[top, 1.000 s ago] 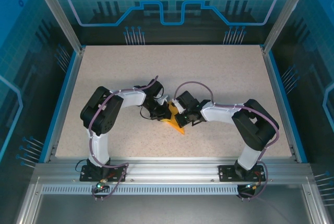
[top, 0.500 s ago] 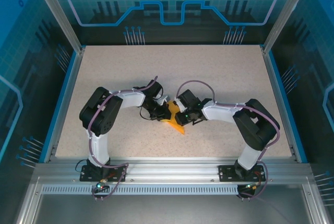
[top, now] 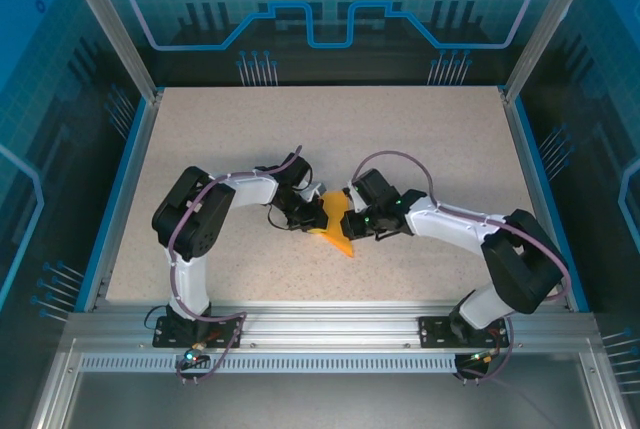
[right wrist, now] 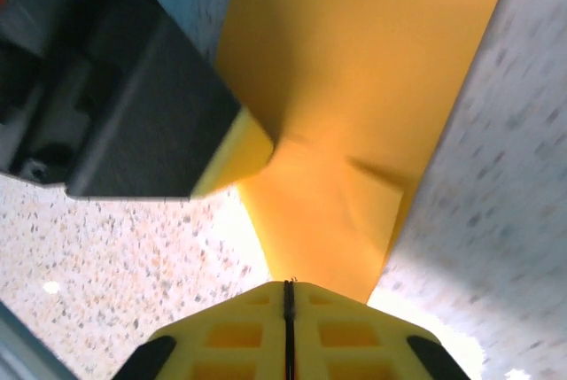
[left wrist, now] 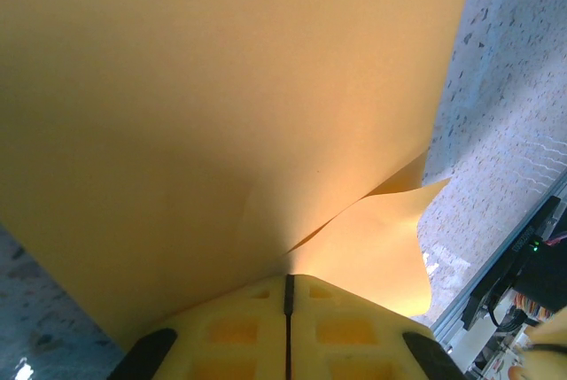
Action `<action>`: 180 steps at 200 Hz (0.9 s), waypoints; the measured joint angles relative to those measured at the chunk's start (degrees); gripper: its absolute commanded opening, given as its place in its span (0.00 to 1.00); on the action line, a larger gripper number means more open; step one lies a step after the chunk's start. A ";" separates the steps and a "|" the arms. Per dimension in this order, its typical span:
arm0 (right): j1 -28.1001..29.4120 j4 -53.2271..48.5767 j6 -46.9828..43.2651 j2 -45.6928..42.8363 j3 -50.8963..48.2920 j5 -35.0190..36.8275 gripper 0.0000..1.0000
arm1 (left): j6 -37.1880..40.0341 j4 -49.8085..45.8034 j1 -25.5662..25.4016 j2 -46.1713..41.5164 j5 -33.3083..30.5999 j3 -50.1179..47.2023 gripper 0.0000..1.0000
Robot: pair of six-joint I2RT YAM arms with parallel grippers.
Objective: Fold a paper plane with a square sheet of paper (fold left side to right side)
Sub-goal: Third fold the triangle at the center of the table.
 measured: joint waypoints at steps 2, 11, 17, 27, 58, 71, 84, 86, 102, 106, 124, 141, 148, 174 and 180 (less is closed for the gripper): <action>0.24 -0.04 0.55 0.09 -0.13 -0.11 0.01 | 0.00 0.00 0.00 0.00 0.00 0.00 0.08; 1.29 -0.09 2.10 0.79 -0.33 -0.55 0.00 | 0.00 0.00 0.00 0.00 0.00 0.00 0.08; 1.90 0.02 3.13 1.33 -0.33 -0.85 0.00 | 0.00 0.00 0.00 0.00 0.00 0.00 0.08; 2.75 0.20 4.48 2.29 -0.26 -1.29 0.00 | 0.00 0.00 0.00 0.00 0.00 0.02 0.08; 3.21 -0.26 7.08 6.36 1.53 -1.68 0.00 | 0.00 -0.02 0.00 -0.04 -0.04 0.00 0.07; 3.21 -0.31 7.65 7.63 2.84 -1.68 0.00 | 0.00 -0.04 0.00 -0.07 -0.02 0.00 0.07; 3.21 -0.28 8.09 8.52 4.13 -1.68 0.00 | 0.00 -0.04 0.00 -0.09 -0.04 0.00 0.07; 3.21 -0.28 8.15 8.68 4.31 -1.68 0.00 | 0.00 -0.04 0.00 -0.09 -0.04 0.00 0.07; 3.21 -0.28 8.57 9.31 5.33 -1.70 0.00 | 0.00 -0.04 0.00 -0.09 -0.04 0.00 0.07; 3.21 -0.26 8.70 9.42 5.53 -1.73 0.00 | 0.02 -0.04 0.00 -0.09 -0.04 0.00 0.07; 3.21 -0.31 9.01 10.19 6.36 -1.75 0.00 | 0.00 -0.07 0.00 -0.09 -0.04 0.02 0.07; 3.21 -0.28 9.16 11.30 6.91 -1.92 0.00 | 0.02 -0.07 0.00 -0.09 -0.04 0.00 0.07; 3.21 -0.35 9.27 11.76 7.06 -1.92 0.00 | 0.02 -0.07 0.00 -0.09 -0.04 0.00 0.07; 3.21 -1.38 9.60 12.90 7.23 -2.19 0.00 | 0.02 -0.07 0.00 -0.09 -0.04 0.00 0.07; 3.21 -1.70 9.62 12.98 7.23 -2.29 0.00 | 0.02 -0.07 0.00 -0.09 -0.04 0.00 0.07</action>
